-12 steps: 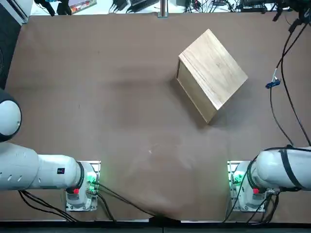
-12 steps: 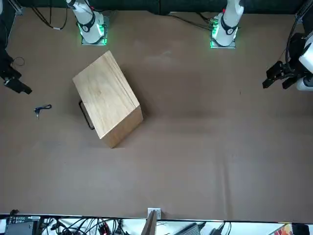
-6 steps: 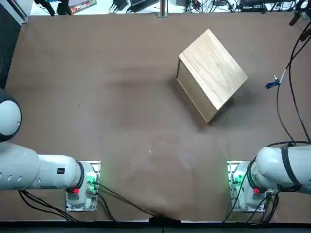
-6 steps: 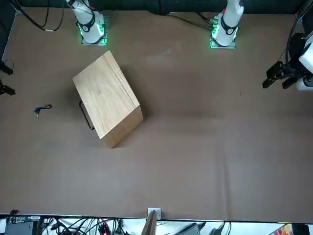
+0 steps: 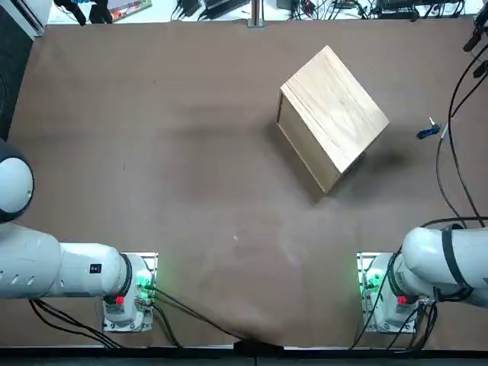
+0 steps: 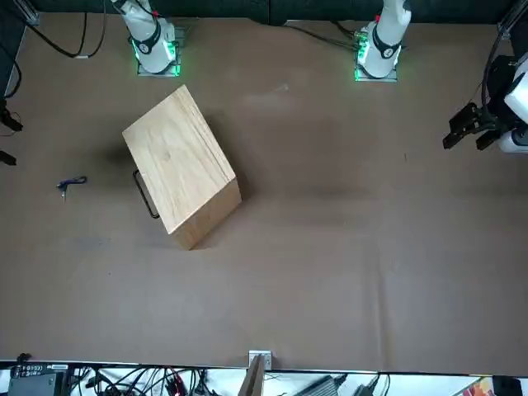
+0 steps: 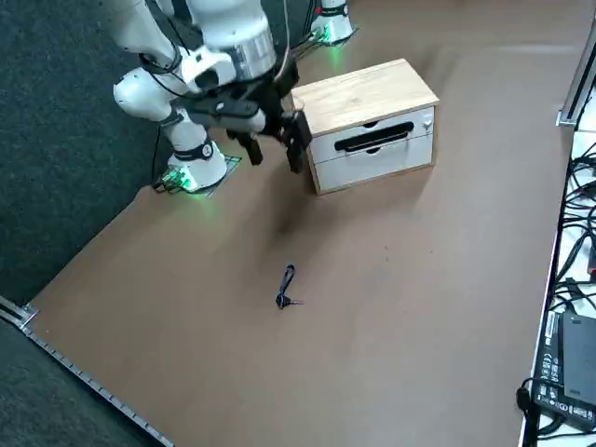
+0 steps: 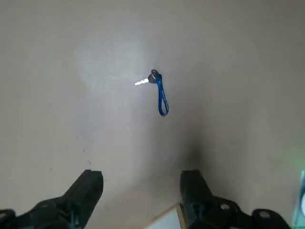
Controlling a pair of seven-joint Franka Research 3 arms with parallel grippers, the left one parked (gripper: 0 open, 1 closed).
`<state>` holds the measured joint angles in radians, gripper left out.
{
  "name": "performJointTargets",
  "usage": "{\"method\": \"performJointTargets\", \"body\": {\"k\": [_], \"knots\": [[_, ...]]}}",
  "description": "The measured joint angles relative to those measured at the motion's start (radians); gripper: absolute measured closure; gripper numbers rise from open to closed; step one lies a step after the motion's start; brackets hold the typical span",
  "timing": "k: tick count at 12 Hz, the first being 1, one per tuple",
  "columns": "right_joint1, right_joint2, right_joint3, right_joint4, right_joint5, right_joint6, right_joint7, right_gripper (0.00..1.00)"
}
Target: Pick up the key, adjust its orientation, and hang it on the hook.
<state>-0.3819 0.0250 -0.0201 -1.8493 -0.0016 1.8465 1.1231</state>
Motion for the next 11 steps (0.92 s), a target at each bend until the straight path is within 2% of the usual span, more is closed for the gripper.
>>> {"method": "performJointTargets", "body": {"k": [5, 8, 9, 11], "knots": [[-0.034, 0.032, 0.000, -0.165, 0.000, 0.221, -0.002, 0.01], [-0.049, 0.082, 0.000, -0.246, -0.001, 0.340, -0.060, 0.01], [-0.061, 0.118, 0.000, -0.289, -0.002, 0.434, -0.103, 0.01], [-0.076, 0.155, 0.000, -0.339, -0.002, 0.538, -0.131, 0.01]]}}
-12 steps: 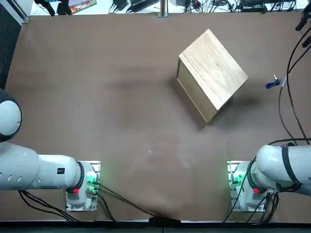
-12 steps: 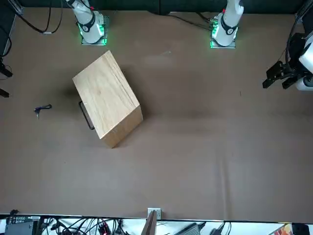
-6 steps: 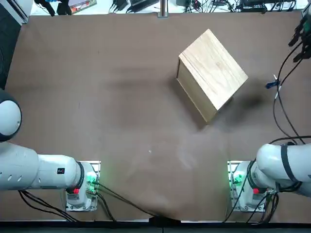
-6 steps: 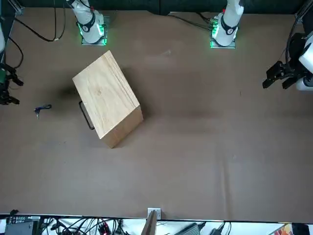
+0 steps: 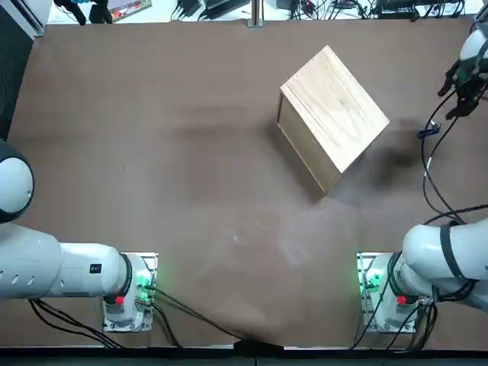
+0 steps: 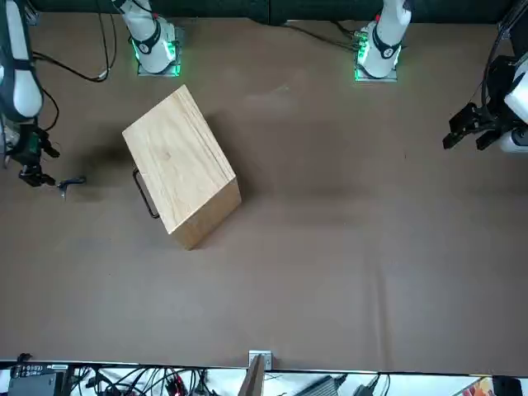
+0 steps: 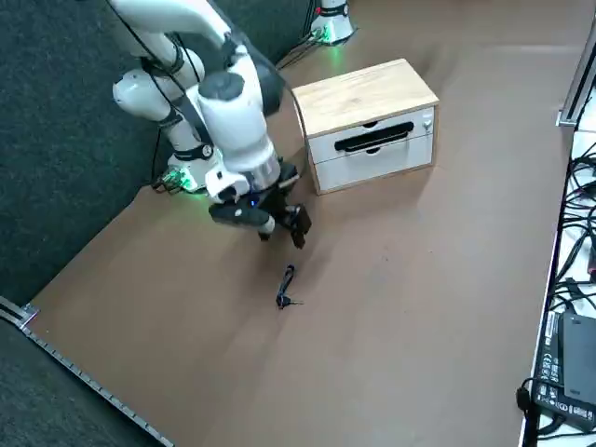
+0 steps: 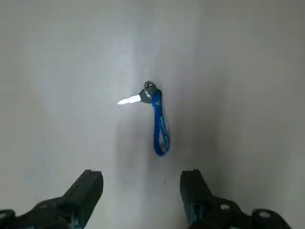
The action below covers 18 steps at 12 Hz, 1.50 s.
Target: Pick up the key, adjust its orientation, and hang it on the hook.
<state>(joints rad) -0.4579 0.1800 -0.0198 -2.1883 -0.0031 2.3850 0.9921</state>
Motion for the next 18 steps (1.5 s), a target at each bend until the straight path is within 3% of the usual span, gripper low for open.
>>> {"method": "performJointTargets", "body": {"k": [4, 10, 18], "knots": [[-0.017, 0.080, 0.000, -0.052, 0.000, 0.134, -0.037, 0.01], [-0.029, 0.171, 0.002, -0.065, 0.000, 0.222, -0.079, 0.01], [-0.027, 0.203, 0.013, -0.074, 0.000, 0.259, -0.087, 0.01]]}}
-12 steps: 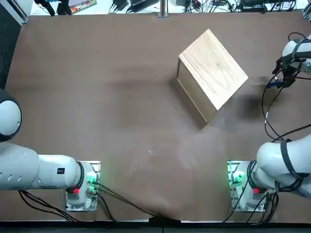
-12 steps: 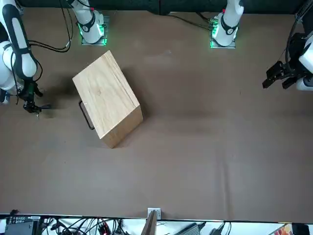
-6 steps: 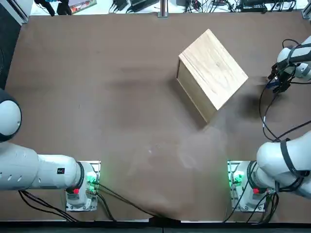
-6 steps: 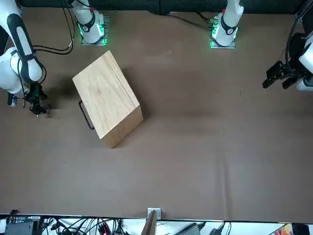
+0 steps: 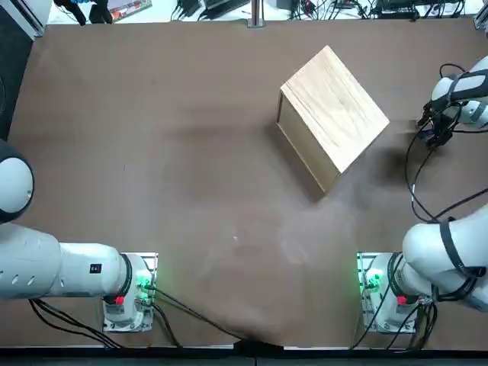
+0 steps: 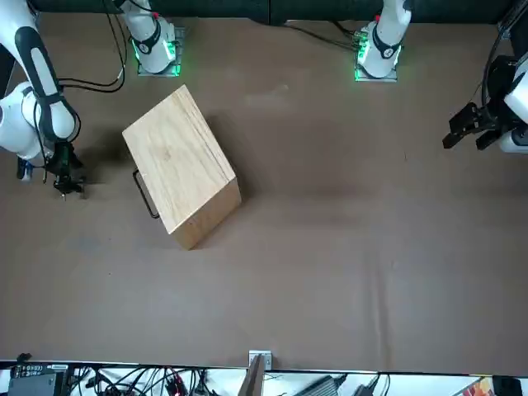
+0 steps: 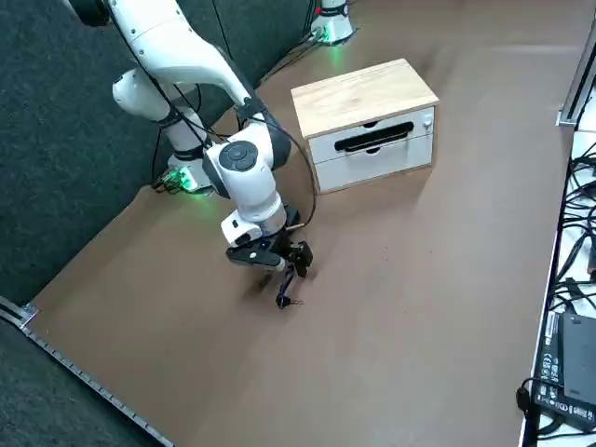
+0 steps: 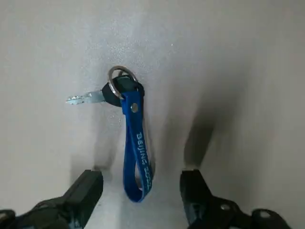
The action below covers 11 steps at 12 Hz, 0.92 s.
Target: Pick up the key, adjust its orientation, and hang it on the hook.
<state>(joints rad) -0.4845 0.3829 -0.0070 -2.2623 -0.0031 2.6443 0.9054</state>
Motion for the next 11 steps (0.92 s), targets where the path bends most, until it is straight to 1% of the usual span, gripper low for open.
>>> {"method": "performJointTargets", "body": {"k": [1, 2, 3, 5, 6, 7, 8, 9, 10, 11], "knots": [[0.000, 0.004, 0.001, -0.002, 0.000, 0.008, 0.000, 0.02], [0.000, 0.006, 0.001, -0.003, 0.000, 0.013, -0.001, 0.06], [0.000, 0.008, 0.001, -0.004, 0.000, 0.015, -0.001, 0.06], [0.000, 0.010, 0.002, -0.004, 0.000, 0.018, -0.002, 0.14], [0.000, 0.010, 0.002, -0.004, 0.000, 0.018, -0.003, 0.15], [0.000, 0.010, 0.002, -0.004, 0.000, 0.019, -0.004, 0.26], [0.000, 0.010, 0.002, -0.004, 0.000, 0.019, -0.005, 0.30], [0.000, 0.010, 0.002, -0.004, 0.000, 0.019, -0.007, 0.31], [0.000, 0.010, 0.002, -0.003, 0.000, 0.021, -0.010, 0.41], [0.000, 0.006, 0.003, -0.002, 0.000, 0.022, -0.017, 0.54]]}}
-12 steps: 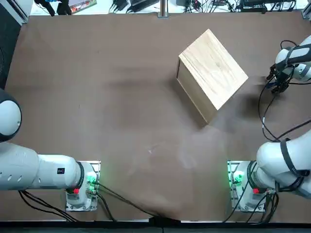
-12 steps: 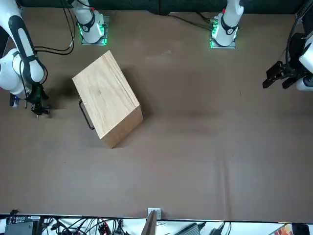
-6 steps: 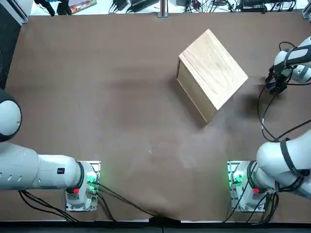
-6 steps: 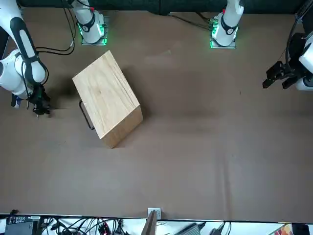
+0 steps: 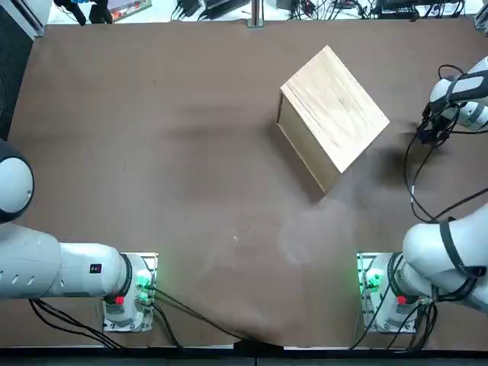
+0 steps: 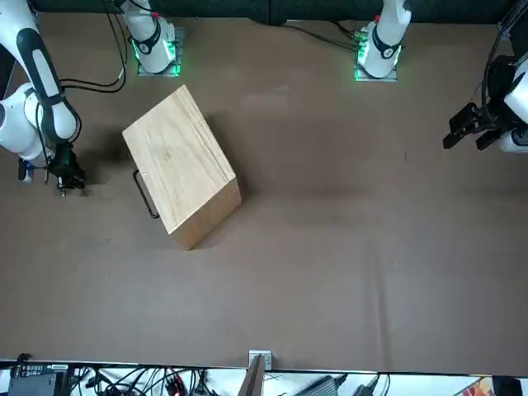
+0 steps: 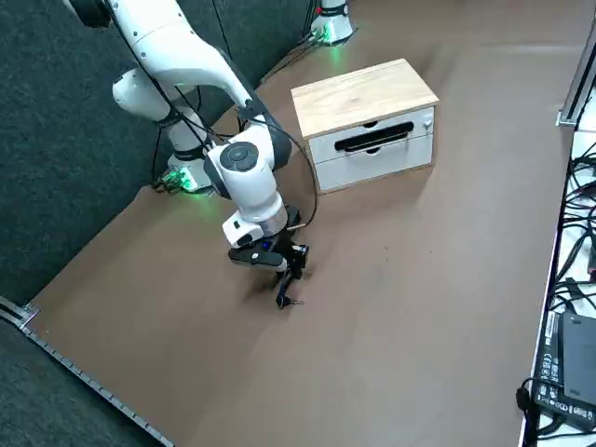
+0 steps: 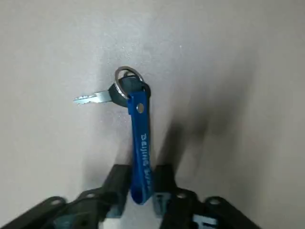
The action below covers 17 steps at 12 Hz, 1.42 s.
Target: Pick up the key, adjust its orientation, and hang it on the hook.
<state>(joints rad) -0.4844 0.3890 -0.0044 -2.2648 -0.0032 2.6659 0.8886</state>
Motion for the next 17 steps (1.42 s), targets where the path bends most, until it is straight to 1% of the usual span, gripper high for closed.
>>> {"method": "performJointTargets", "body": {"k": [1, 2, 3, 5, 9, 12, 15, 17], "knots": [[0.000, -0.003, 0.000, 0.000, 0.000, 0.000, -0.011, 0.69], [0.000, -0.003, 0.000, 0.000, 0.000, 0.000, -0.021, 0.72], [0.001, -0.003, 0.001, 0.000, 0.000, 0.000, -0.032, 0.74], [0.005, -0.006, 0.003, 0.000, 0.000, -0.001, -0.039, 0.95], [0.007, -0.011, 0.005, 0.000, 0.000, -0.011, -0.046, 0.96], [0.019, -0.050, 0.008, 0.005, -0.001, -0.051, -0.052, 0.96], [0.062, -0.125, 0.015, 0.026, -0.001, -0.138, -0.061, 0.96], [0.093, -0.175, 0.018, 0.066, -0.001, -0.247, -0.088, 0.96]]}}
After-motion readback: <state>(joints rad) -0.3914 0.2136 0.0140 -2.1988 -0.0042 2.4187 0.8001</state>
